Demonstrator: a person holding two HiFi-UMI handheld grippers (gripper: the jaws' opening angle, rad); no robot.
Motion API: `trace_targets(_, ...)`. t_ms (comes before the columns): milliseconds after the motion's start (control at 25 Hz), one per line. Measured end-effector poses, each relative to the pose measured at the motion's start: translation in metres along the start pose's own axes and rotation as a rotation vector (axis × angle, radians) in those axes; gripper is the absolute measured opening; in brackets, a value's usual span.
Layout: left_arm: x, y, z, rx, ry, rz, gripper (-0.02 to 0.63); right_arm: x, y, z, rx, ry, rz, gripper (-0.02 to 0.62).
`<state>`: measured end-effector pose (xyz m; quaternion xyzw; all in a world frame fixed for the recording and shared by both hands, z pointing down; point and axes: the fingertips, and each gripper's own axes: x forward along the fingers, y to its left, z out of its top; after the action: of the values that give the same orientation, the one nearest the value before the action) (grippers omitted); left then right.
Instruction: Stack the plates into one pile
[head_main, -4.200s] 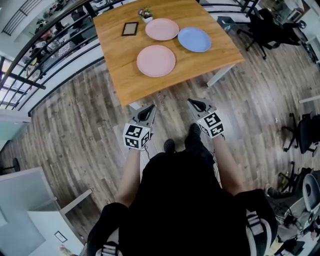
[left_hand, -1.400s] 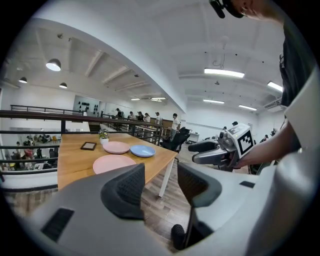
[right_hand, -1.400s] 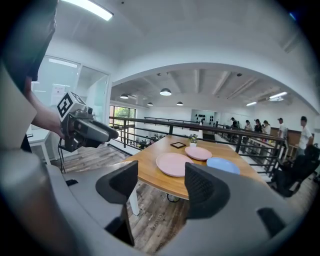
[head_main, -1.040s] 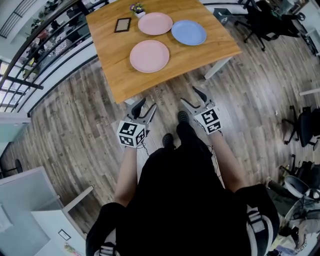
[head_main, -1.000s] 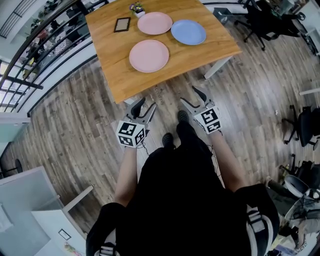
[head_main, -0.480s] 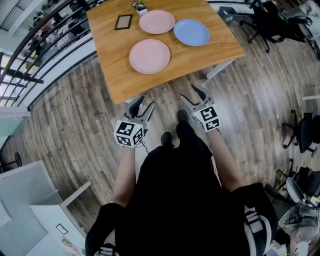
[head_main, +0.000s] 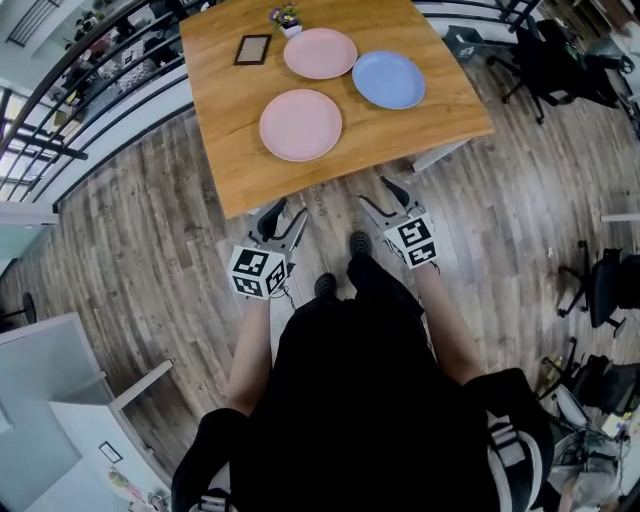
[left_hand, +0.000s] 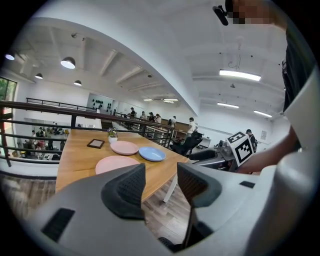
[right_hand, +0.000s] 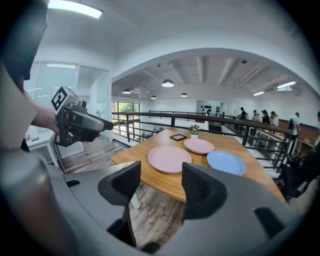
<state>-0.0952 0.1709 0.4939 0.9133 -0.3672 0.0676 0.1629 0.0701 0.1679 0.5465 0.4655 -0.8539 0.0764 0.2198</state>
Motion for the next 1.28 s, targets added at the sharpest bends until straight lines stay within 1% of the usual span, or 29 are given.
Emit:
trace_targets(360, 0.022, 0.015, 0.001, -0.015, 0.016, 0.046, 0.215, 0.024, -0.018, 0.001, -0.014, 0.021, 0.055, 0.272)
trace_targets(640, 0.034, 0.02, -0.003, -0.034, 0.029, 0.087, 0.215, 0.039, -0.031, -0.002, 0.001, 0.029, 0.106, 0.273)
trace_targets(960, 0.036, 0.031, -0.005, -0.052, 0.035, 0.158, 0.215, 0.055, -0.041, -0.001, -0.028, 0.037, 0.163, 0.273)
trace_targets(1280, 0.041, 0.035, -0.003, -0.067, 0.03, 0.232, 0.215, 0.072, -0.045, 0.001, -0.08, 0.042, 0.245, 0.272)
